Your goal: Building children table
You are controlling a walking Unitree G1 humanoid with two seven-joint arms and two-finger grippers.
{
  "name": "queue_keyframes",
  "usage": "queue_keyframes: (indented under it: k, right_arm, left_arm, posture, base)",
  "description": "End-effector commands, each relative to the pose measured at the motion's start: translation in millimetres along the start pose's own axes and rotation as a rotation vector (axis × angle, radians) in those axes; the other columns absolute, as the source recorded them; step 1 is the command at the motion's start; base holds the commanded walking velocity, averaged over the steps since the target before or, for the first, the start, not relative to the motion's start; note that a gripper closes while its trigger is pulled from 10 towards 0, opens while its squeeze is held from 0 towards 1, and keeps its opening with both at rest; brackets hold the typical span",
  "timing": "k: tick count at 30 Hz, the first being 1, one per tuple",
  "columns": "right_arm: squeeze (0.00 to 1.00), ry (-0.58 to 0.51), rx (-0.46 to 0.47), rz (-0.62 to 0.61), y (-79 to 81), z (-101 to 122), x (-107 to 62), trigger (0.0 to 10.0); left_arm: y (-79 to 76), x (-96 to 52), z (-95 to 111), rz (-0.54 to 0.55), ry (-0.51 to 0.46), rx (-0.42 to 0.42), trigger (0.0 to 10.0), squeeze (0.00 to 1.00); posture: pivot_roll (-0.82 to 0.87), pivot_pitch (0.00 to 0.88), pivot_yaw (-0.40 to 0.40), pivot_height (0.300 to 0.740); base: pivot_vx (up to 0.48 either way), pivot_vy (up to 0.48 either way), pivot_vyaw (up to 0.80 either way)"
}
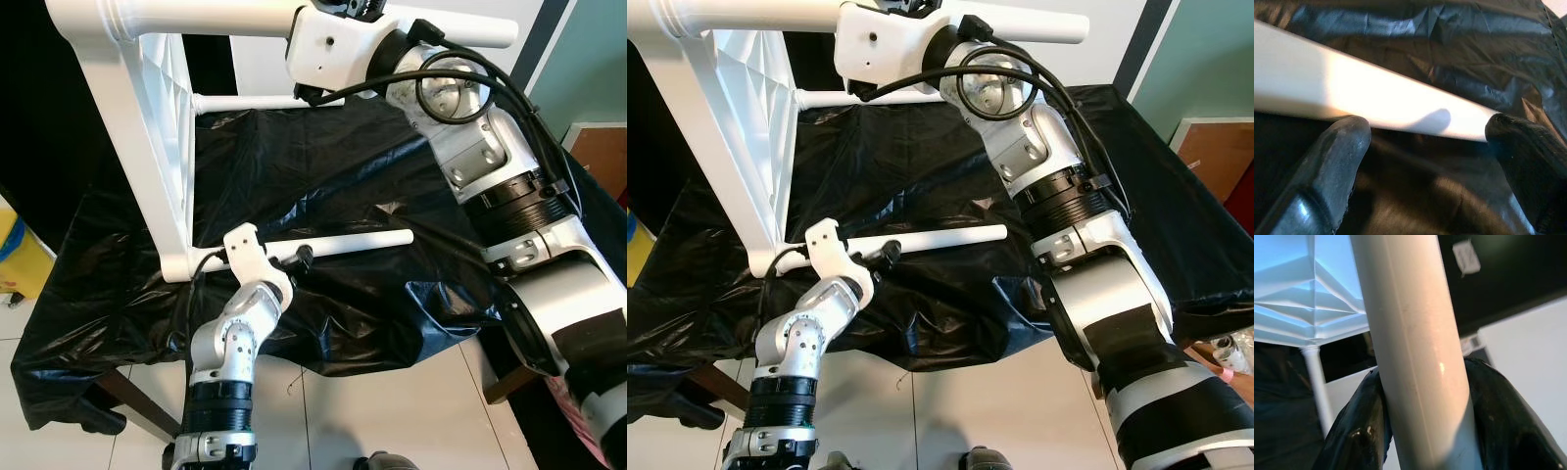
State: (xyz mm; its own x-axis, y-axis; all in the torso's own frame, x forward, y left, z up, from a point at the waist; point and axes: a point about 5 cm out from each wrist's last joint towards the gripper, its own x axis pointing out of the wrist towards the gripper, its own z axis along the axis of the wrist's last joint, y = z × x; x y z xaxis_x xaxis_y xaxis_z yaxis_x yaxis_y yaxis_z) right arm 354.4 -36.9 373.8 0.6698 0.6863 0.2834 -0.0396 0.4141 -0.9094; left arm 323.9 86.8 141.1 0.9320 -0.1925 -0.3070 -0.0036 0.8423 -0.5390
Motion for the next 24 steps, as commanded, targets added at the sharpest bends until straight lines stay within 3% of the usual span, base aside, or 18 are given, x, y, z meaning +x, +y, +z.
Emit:
queue_keyframes:
  k: [1, 5, 6, 8, 11, 12, 13, 16, 19, 22, 24]
  right_arm:
    - [0.00, -0.028, 0.268, -0.073, -6.7, -3, -1.8, 0.0]
    - [0.00, -0.025, 0.351, -0.106, -17.6, -2, -2.8, 0.0]
    - [0.00, -0.019, 0.414, -0.141, -27.8, -3, -3.8, 0.0]
    - [0.00, -0.019, 0.414, -0.141, -27.8, -3, -3.8, 0.0]
    - [0.00, -0.029, 0.581, -0.249, -60.8, -1, -10.5, 0.0]
    - [0.00, -0.029, 0.581, -0.249, -60.8, -1, -10.5, 0.0]
    - [0.00, -0.032, 0.627, -0.281, -70.4, -1, -13.8, 0.0]
    - [0.00, -0.033, 0.689, -0.323, -83.7, -1, -18.7, 0.0]
    - [0.00, -0.038, 0.734, -0.340, -89.8, -2, -21.4, 0.0]
    - [0.00, -0.045, 0.815, -0.394, -102.6, -5, -30.6, 0.0]
    - [0.00, -0.045, 0.815, -0.394, -102.6, -5, -30.6, 0.0]
  left_arm:
    - [-4.1, 3.4, 4, 0.005, -0.028, 0.024, 10.0, 0.00]
    - [-12.0, 9.5, 11, 0.013, -0.050, 0.067, 10.0, 0.00]
    - [-16.4, 13.5, 14, 0.026, -0.051, 0.107, 10.0, 0.00]
    - [-16.4, 13.5, 14, 0.026, -0.051, 0.107, 10.0, 0.00]
    - [-26.9, 20.3, 20, 0.056, -0.050, 0.228, 10.0, 0.00]
    - [-26.9, 20.3, 20, 0.056, -0.050, 0.228, 10.0, 0.00]
    - [-28.9, 20.8, 21, 0.069, -0.052, 0.262, 10.0, 0.00]
    - [-30.0, 19.5, 24, 0.096, -0.059, 0.298, 10.0, 0.00]
    - [-29.8, 17.9, 25, 0.108, -0.069, 0.284, 10.0, 0.00]
    - [-29.3, 18.1, 39, 0.139, -0.158, 0.313, 10.0, 0.00]
    - [-29.3, 18.1, 39, 0.139, -0.158, 0.313, 10.0, 0.00]
  posture:
    - [-0.12, 0.035, -0.015, 0.740]
    - [-0.12, 0.034, -0.012, 0.740]
    - [-0.13, 0.037, -0.004, 0.740]
    - [-0.13, 0.037, -0.004, 0.740]
    - [-0.16, 0.049, 0.016, 0.740]
    - [-0.16, 0.049, 0.016, 0.740]
    - [-0.17, 0.052, 0.020, 0.740]
    - [-0.18, 0.055, 0.026, 0.740]
    - [-0.18, 0.058, 0.029, 0.740]
    - [-0.18, 0.056, 0.027, 0.740]
    - [-0.18, 0.056, 0.027, 0.740]
  base:
    - [0.000, 0.000, 0.00]
    - [0.000, 0.000, 0.00]
    - [0.000, 0.000, 0.00]
    - [0.000, 0.000, 0.00]
    - [0.000, 0.000, 0.00]
    - [0.000, 0.000, 0.00]
    - [0.000, 0.000, 0.00]
    - [0.000, 0.000, 0.00]
    - [0.000, 0.000, 0.00]
    - [0.000, 0.000, 0.00]
    - [0.000, 0.000, 0.00]
